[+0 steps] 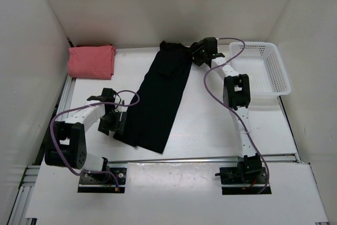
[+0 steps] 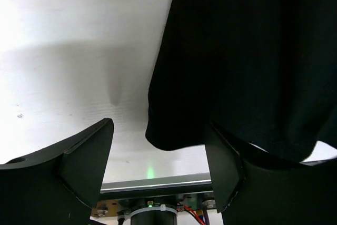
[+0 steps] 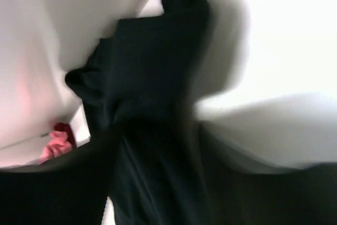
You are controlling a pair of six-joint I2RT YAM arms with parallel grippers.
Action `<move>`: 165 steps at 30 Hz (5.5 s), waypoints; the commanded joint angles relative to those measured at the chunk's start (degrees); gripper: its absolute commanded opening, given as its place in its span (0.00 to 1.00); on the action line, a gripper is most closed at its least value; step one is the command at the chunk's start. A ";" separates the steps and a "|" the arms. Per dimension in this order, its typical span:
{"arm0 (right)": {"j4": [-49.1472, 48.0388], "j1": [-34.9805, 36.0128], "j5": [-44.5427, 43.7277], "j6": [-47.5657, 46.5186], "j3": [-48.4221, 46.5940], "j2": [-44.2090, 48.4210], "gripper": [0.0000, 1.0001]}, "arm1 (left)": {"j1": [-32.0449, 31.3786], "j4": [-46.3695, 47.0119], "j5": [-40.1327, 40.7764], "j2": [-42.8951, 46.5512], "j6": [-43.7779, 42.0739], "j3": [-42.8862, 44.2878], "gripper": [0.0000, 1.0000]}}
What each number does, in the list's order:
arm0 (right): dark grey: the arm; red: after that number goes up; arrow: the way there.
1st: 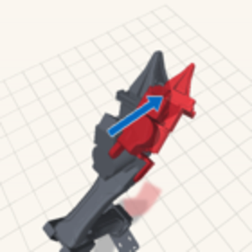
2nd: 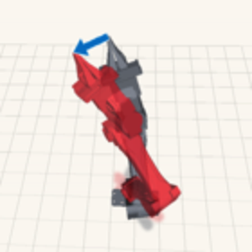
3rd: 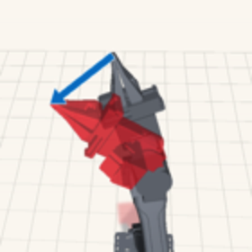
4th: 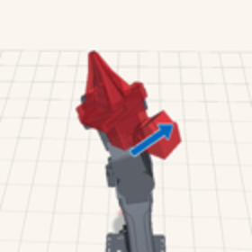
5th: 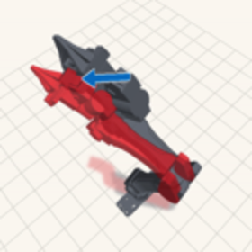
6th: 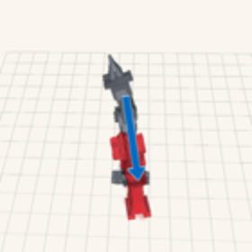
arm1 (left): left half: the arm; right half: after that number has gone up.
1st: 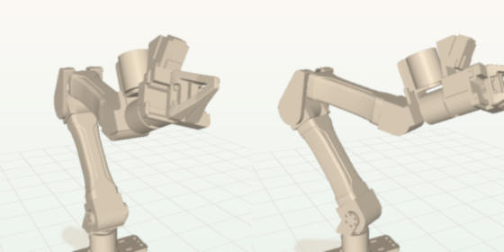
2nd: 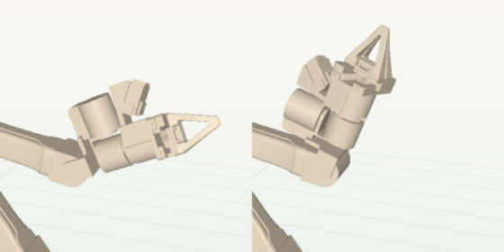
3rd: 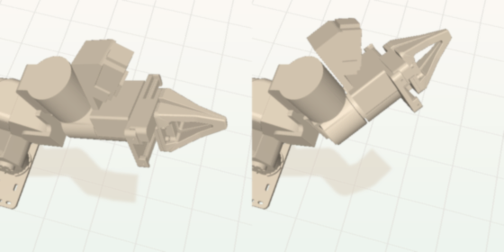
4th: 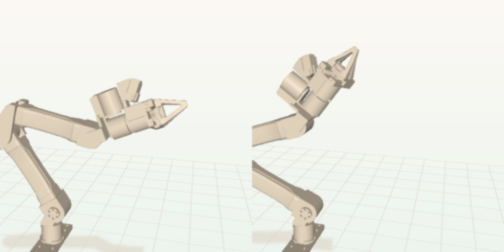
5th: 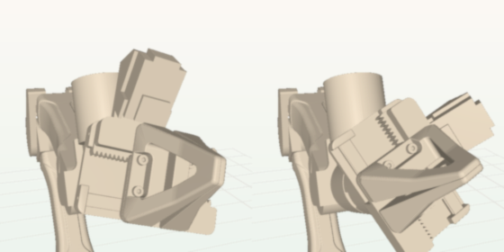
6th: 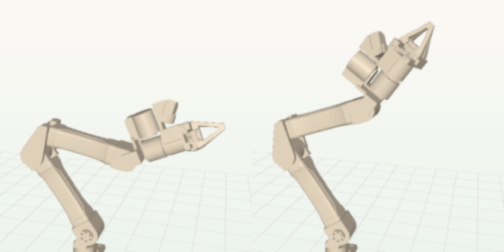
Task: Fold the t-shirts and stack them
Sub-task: Rotate the tshirt 90 degrees, then grab the bottom of the folded rectangular tshirt with both arms
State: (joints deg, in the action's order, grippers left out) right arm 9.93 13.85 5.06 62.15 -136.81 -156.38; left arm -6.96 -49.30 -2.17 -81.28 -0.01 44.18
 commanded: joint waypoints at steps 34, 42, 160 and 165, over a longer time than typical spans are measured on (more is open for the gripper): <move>0.90 47.68 1.88 16.59 84.34 54.51 0.55 | 10.56 -4.31 3.67 29.16 0.01 0.20 0.81; -5.62 45.49 5.76 21.79 92.50 57.04 0.00 | 9.08 -5.98 1.56 32.67 0.01 1.78 0.81; 11.95 27.55 13.05 -20.14 105.61 68.13 0.02 | -28.72 31.36 -13.20 35.41 0.01 -30.56 0.62; 12.48 27.55 12.43 -20.67 106.22 69.97 0.02 | -28.72 34.71 -18.03 33.03 0.01 -30.48 0.53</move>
State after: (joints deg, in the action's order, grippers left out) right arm 18.57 40.69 27.18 44.47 -33.21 -85.41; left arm -35.92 -16.60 -15.44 -47.09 -0.01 14.20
